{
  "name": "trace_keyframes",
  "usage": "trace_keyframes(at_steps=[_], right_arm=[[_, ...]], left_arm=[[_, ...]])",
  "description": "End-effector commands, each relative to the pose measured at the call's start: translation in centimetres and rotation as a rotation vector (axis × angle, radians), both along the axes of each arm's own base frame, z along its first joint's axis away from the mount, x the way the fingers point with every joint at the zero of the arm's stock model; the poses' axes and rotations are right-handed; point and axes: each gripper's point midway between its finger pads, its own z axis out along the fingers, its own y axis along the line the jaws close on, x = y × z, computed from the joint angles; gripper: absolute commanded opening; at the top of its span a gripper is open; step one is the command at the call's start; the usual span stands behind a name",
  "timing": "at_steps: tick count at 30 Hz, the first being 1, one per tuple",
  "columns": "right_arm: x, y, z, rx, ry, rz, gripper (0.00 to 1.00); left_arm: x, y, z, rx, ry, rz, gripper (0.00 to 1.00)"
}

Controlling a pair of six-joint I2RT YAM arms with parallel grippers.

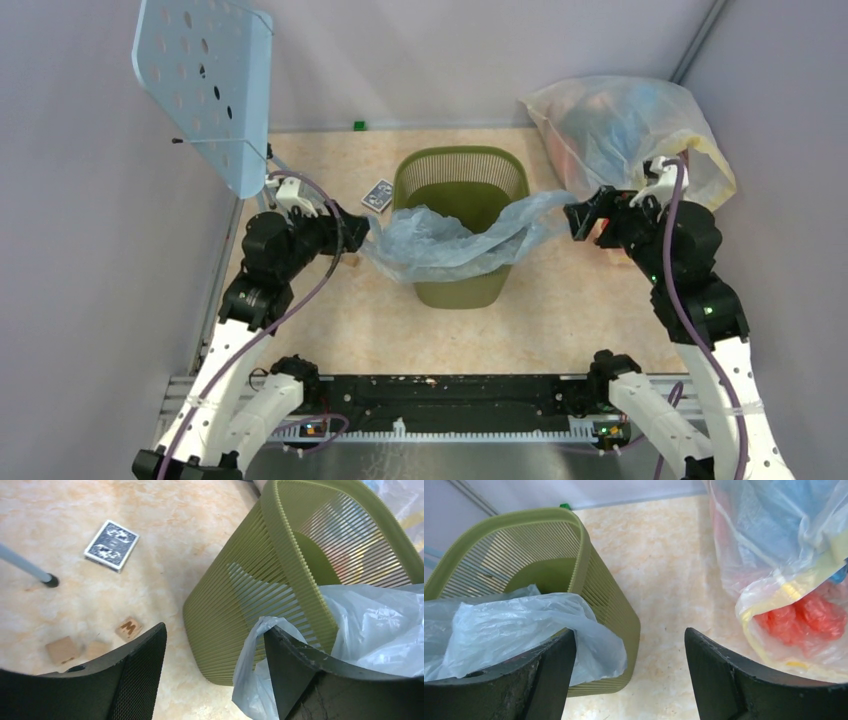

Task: Put the trash bags into the trash bin

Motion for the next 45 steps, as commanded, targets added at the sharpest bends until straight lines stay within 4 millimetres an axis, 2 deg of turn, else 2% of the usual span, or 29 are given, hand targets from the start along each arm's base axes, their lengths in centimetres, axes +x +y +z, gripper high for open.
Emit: trace_keyframes(at_steps=[1, 4, 5, 9, 13, 18, 23, 27, 32, 37, 45], right_arm=[[-1.8, 0.0, 5.9, -0.07, -0.197, 0.066, 0.76], [-2.7, 1.1, 8.7, -0.086, -0.284, 0.154, 0.72], [-3.0, 1.3, 9.9, -0.092, -0.307, 0.172, 0.71], [-3.4, 2.5, 11.8, -0.117, -0.359, 0.26, 0.71], [-5.0, 7.1, 12.9, -0.122, -0.421, 0.576, 0.65], [-5.9, 10.3, 13.6, -0.11, -0.483, 0.824, 0.59], [-5.5, 12.9, 13.7, -0.176, -0.537, 0.931, 0.54], [-4.5, 16.3, 11.5, -0.298, -0.47, 0.972, 0.54], [-5.4, 19.7, 8.3, -0.473, -0.408, 1.086, 0.54], [-5.5, 21.1, 5.1, -0.63, -0.337, 1.138, 0.49], [-6.8, 21.4, 3.1, -0.665, -0.292, 1.229, 0.48]], left_arm=[[-1.0, 2.0, 3.0, 0.01, -0.086, 0.099, 0.74], [-1.7, 2.1, 3.6, 0.001, -0.121, 0.092, 0.6], [-1.9, 2.1, 3.7, -0.001, -0.131, 0.085, 0.53], [-2.5, 1.8, 4.0, 0.006, -0.151, 0.056, 0.27], [-3.0, 1.6, 4.3, 0.013, -0.161, 0.036, 0.12], [-3.6, 1.5, 4.6, 0.002, -0.173, 0.022, 0.01], [-4.1, 1.2, 4.3, -0.026, -0.162, 0.008, 0.0], [-4.3, 0.9, 3.8, -0.05, -0.149, -0.007, 0.0], [-4.2, 0.7, 3.4, -0.055, -0.139, -0.014, 0.0], [-4.1, 0.8, 3.5, -0.046, -0.143, -0.008, 0.0], [-4.0, 1.2, 3.7, -0.035, -0.148, 0.011, 0.0]])
